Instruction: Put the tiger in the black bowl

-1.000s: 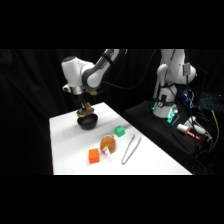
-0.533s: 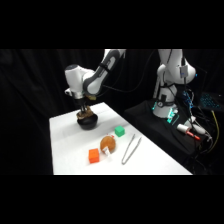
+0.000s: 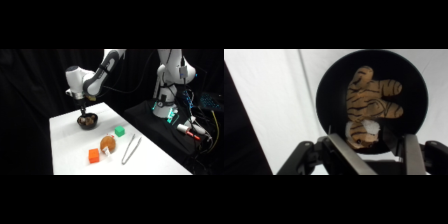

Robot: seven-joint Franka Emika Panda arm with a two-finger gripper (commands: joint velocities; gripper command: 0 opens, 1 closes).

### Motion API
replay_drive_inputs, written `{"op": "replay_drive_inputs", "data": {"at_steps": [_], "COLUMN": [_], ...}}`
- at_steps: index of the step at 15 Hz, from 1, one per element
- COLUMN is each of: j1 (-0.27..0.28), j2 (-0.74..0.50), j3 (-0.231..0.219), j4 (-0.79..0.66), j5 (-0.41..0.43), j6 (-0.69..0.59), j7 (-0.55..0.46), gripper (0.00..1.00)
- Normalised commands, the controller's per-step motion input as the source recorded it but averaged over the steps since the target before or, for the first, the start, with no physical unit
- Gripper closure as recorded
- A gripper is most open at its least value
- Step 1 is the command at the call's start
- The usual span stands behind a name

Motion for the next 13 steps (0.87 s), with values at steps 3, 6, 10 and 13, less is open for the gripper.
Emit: {"op": "replay_drive_inputs", "data": {"at_steps": [3, 6, 10, 13], "j1": [0.087, 0.046, 0.007, -0.024], "j2": [-0.33, -0.43, -0.42, -0.26], "j3": [-0.107, -0.036, 0.055, 0.084], "j4": [0.0, -0.01, -0.01, 0.01], "j5": [-0.1, -0.039, 0.122, 0.296], "j6": [-0.3, -0.42, -0.43, -0.23], "j7": [0.03, -0.05, -0.13, -0.13], "gripper": [0.0, 0.0, 0.0, 0.0]}}
